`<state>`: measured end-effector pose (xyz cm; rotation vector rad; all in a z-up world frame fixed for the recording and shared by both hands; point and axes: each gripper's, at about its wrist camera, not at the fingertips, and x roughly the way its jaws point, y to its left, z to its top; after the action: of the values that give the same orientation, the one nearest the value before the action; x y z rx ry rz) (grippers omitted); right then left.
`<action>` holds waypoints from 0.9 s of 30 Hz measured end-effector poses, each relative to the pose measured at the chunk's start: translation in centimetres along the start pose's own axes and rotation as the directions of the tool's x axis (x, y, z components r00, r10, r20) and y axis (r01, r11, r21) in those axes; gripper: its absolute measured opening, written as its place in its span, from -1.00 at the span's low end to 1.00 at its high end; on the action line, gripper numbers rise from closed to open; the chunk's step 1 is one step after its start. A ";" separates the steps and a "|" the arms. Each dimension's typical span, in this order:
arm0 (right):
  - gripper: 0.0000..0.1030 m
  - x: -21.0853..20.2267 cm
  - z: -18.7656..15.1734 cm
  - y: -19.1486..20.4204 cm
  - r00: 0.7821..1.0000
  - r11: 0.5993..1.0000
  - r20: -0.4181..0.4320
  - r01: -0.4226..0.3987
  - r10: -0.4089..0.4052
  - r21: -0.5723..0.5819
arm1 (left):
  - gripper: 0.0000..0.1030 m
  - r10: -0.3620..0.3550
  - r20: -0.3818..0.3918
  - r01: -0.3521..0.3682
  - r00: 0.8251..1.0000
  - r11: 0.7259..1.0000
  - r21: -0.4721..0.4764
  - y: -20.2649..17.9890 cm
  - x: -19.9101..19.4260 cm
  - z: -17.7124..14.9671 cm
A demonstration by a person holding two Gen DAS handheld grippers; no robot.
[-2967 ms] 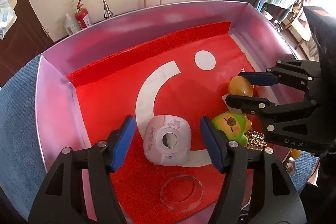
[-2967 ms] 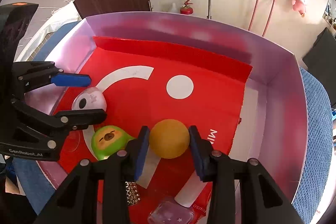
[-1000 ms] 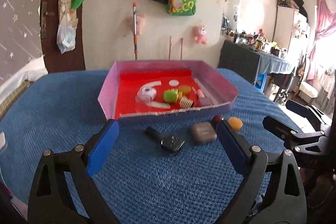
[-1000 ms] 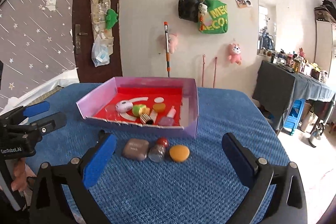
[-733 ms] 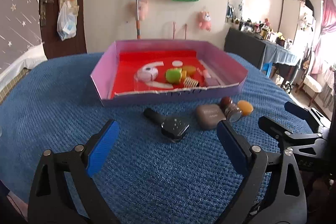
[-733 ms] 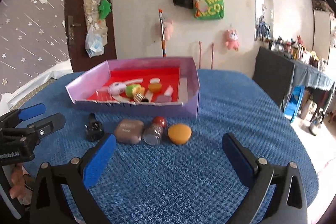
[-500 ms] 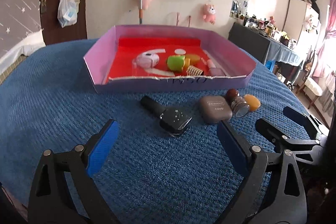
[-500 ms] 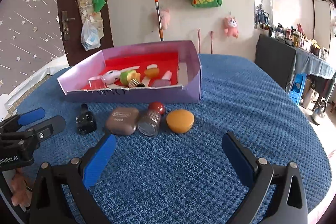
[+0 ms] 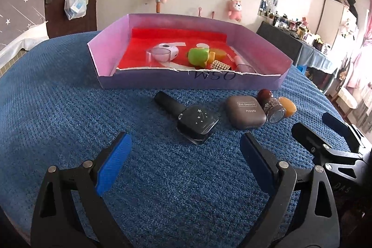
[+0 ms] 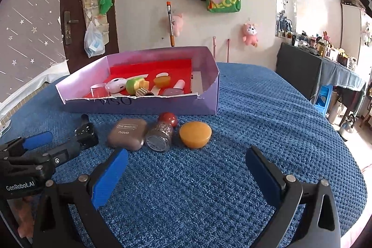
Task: Organize rigid objects
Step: 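Grasp the black star nail polish with the left tool while the right tool grasps the other orange sponge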
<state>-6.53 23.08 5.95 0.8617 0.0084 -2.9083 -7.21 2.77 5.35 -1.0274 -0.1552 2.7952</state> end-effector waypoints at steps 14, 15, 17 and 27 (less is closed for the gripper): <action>1.00 1.3 1.3 -1.0 0.997 1.000 -0.073 0.020 -0.020 0.010 | 0.85 0.029 -0.035 -0.028 0.999 0.999 0.032 -0.7 0.8 2.2; 1.00 1.4 1.6 -1.3 0.997 1.000 -0.079 0.022 -0.021 0.012 | 0.85 0.033 -0.046 -0.032 0.998 0.999 0.034 -0.8 1.1 2.4; 1.00 1.7 2.1 -1.7 0.996 1.000 -0.091 0.020 -0.018 0.022 | 0.85 0.034 -0.065 -0.031 0.997 0.999 0.036 -0.9 1.5 3.0; 1.00 3.6 4.0 -3.4 0.985 0.998 -0.163 0.062 -0.056 0.028 | 0.85 0.079 -0.160 -0.074 0.984 0.997 0.037 -0.3 3.9 4.1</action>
<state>-12.03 25.95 7.29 1.1205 -0.0006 -2.8906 -12.78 3.60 6.03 -1.2716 -0.0536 2.7563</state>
